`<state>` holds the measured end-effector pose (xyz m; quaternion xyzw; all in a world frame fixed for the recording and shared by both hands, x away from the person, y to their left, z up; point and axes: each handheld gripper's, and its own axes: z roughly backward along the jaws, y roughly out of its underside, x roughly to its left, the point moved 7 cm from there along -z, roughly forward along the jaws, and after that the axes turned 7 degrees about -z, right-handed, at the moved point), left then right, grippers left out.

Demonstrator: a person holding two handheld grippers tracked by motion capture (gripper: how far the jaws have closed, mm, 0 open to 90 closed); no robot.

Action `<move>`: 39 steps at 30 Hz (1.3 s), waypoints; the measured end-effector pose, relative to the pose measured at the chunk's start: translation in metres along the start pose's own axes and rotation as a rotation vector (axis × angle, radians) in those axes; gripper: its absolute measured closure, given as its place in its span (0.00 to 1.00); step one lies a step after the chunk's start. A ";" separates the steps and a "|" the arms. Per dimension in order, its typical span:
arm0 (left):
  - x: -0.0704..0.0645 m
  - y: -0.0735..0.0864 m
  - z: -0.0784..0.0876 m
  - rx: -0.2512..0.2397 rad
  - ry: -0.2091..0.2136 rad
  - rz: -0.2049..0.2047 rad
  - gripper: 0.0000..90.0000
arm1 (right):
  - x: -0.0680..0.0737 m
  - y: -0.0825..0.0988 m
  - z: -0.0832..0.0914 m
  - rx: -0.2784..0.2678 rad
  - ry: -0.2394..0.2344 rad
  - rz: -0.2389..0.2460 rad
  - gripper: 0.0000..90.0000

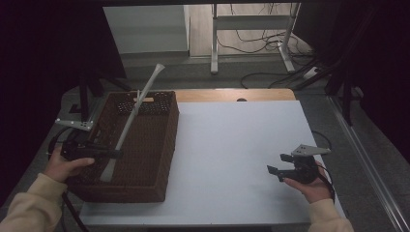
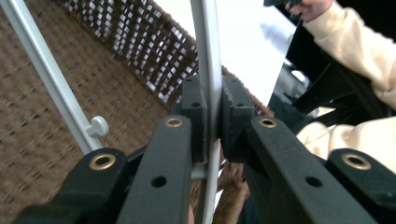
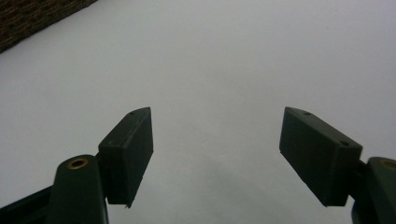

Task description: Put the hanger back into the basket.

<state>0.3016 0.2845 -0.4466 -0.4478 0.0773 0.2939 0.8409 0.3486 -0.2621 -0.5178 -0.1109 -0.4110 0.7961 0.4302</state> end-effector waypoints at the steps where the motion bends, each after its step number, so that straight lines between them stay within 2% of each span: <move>1: 0.001 0.002 0.000 0.011 -0.003 -0.003 0.91 | 0.000 0.000 0.000 0.001 0.000 -0.001 0.29; 7: 0.004 0.013 0.002 0.060 0.000 -0.020 0.91 | 0.000 0.001 -0.001 0.006 -0.001 0.000 0.29; 15: 0.011 0.030 0.001 0.133 -0.008 -0.018 0.91 | 0.000 0.001 -0.002 0.011 0.001 0.002 0.29; 20: 0.017 0.042 0.003 0.135 0.007 0.001 0.91 | -0.001 0.002 -0.002 0.014 0.001 0.000 0.29; 22: 0.018 0.048 0.004 0.154 -0.004 0.008 0.91 | -0.001 0.002 -0.002 0.015 0.001 0.002 0.29; 25: 0.024 0.056 0.003 0.187 -0.047 0.029 0.90 | -0.001 0.002 -0.003 0.017 0.000 0.001 0.28; 26: 0.026 0.058 0.002 0.189 -0.052 0.031 0.85 | -0.001 0.002 -0.003 0.018 0.001 0.001 0.28; 28: 0.028 0.058 -0.001 0.182 -0.085 0.039 0.57 | -0.001 0.002 -0.003 0.022 0.002 0.001 0.28; 29: 0.028 0.057 -0.002 0.176 -0.093 0.038 0.52 | -0.001 0.002 -0.004 0.023 0.002 0.001 0.28; 33: 0.027 0.047 -0.002 0.134 -0.139 0.024 0.37 | -0.001 0.002 -0.003 0.020 0.000 -0.003 0.28; 35: 0.024 0.040 -0.002 0.102 -0.168 0.010 0.34 | -0.001 0.001 -0.003 0.015 0.002 -0.006 0.28; 39: 0.017 0.029 -0.008 0.062 -0.189 -0.006 0.29 | 0.000 -0.001 -0.002 0.004 -0.002 -0.009 0.28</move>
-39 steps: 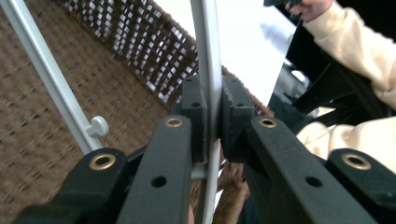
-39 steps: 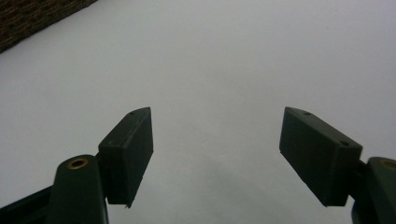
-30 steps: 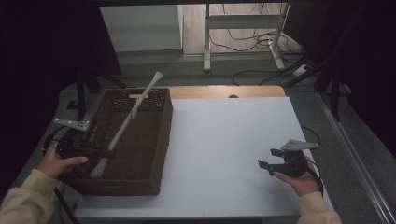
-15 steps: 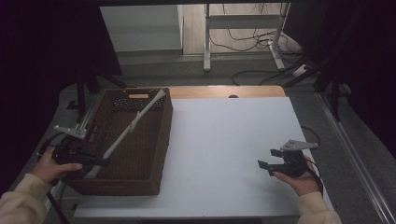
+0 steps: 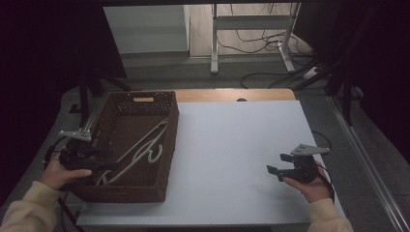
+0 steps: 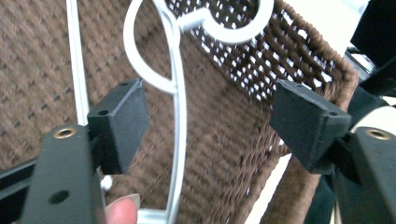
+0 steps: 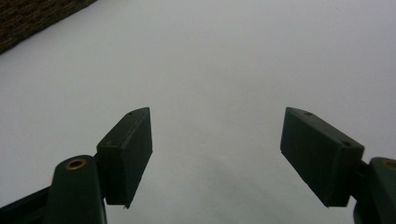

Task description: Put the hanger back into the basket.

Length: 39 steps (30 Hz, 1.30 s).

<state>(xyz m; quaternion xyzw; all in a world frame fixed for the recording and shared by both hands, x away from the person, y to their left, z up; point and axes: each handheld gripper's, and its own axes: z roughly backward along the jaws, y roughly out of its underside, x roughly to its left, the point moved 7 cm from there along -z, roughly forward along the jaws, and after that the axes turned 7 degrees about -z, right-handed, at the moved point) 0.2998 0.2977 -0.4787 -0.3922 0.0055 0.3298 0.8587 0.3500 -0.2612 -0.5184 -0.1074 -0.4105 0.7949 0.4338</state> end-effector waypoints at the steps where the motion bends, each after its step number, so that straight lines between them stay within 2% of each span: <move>1: -0.002 -0.003 -0.002 -0.007 -0.009 -0.005 0.28 | 0.000 0.000 0.000 -0.001 -0.002 -0.002 0.28; 7: -0.011 -0.017 -0.012 -0.014 -0.086 -0.001 0.25 | 0.000 -0.001 -0.002 0.002 -0.013 -0.001 0.27; 9: -0.013 -0.021 -0.015 -0.017 -0.134 0.013 0.25 | -0.001 -0.002 -0.003 0.000 -0.014 -0.003 0.27; 11: -0.016 -0.023 -0.019 -0.012 -0.192 0.010 0.25 | -0.002 -0.004 -0.002 -0.012 -0.010 -0.005 0.27; 13: -0.022 -0.026 -0.024 -0.023 -0.209 0.000 0.25 | -0.002 -0.007 -0.001 -0.025 -0.017 -0.009 0.27; 15: -0.029 -0.030 -0.029 -0.049 -0.209 0.000 0.25 | -0.002 -0.008 0.000 -0.028 -0.026 -0.006 0.27; 20: -0.047 -0.039 -0.040 -0.073 -0.215 -0.024 0.25 | -0.001 -0.008 -0.001 -0.025 -0.032 -0.009 0.27; 22: -0.054 -0.042 -0.043 -0.111 -0.205 -0.012 0.25 | -0.001 -0.009 -0.001 -0.029 -0.032 -0.007 0.27; 24: -0.060 -0.045 -0.047 -0.125 -0.209 -0.005 0.25 | 0.001 -0.010 0.000 -0.031 -0.034 -0.006 0.27; 27: -0.070 -0.049 -0.055 -0.151 -0.184 0.003 0.25 | 0.004 -0.010 0.002 -0.032 -0.035 0.001 0.26; 34: -0.087 -0.050 -0.074 -0.136 -0.174 -0.013 0.25 | 0.006 -0.011 0.009 -0.058 -0.040 0.002 0.26; 39: -0.087 -0.052 -0.077 -0.159 -0.181 -0.014 0.25 | 0.004 -0.011 0.008 -0.057 -0.038 -0.003 0.27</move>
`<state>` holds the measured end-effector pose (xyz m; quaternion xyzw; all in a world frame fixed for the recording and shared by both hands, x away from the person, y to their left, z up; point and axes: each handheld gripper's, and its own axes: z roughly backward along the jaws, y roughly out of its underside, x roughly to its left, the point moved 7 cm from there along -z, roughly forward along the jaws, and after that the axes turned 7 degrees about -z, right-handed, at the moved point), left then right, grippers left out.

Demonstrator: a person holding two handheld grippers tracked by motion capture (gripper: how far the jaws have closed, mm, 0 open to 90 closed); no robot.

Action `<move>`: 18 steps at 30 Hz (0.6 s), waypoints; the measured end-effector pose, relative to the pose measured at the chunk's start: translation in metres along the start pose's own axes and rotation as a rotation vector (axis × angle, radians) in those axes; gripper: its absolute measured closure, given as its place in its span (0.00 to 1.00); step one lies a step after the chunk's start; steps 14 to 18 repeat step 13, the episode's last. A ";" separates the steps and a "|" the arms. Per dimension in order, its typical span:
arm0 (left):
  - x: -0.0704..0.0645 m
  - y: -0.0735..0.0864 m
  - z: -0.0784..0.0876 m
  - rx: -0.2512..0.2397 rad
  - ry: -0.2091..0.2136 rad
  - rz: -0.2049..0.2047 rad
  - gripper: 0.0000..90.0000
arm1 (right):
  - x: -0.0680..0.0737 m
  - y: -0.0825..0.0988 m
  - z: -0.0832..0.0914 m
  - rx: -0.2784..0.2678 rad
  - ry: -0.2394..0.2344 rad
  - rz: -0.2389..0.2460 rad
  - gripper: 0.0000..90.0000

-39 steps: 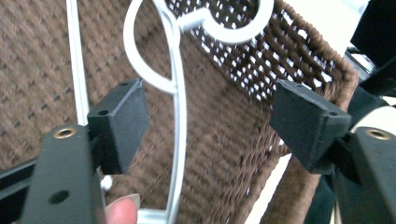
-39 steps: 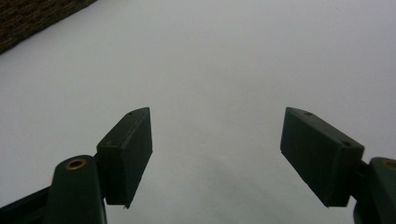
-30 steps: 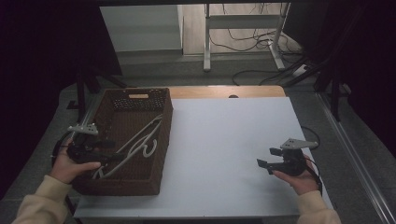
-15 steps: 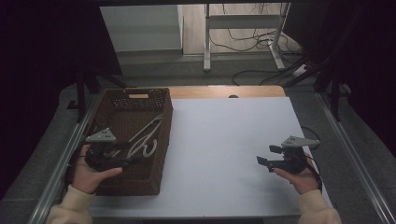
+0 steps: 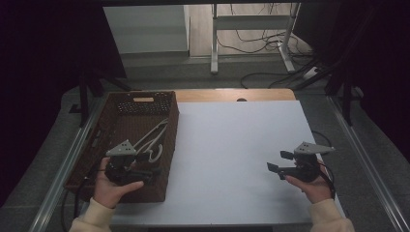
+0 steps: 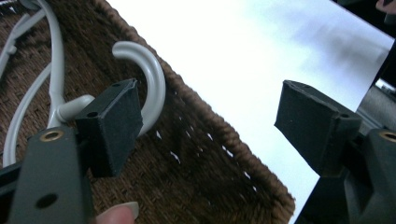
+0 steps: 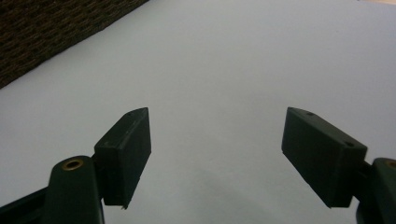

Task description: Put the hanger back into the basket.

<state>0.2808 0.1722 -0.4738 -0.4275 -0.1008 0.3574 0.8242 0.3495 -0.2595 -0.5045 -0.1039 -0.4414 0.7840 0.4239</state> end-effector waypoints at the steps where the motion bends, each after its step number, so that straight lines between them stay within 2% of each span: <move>1: 0.000 0.000 -0.001 -0.001 -0.004 -0.004 0.25 | 0.000 0.000 0.000 0.001 0.001 -0.001 0.27; 7: -0.001 0.002 -0.004 0.010 -0.017 -0.026 0.25 | -0.001 0.002 -0.001 0.008 0.008 0.005 0.27; 13: -0.002 0.000 -0.003 -0.014 -0.008 -0.025 0.25 | -0.005 0.000 0.001 -0.012 0.016 -0.007 0.27; 18: -0.002 0.000 -0.003 -0.014 -0.008 -0.025 0.25 | -0.005 0.000 0.001 -0.012 0.016 -0.007 0.27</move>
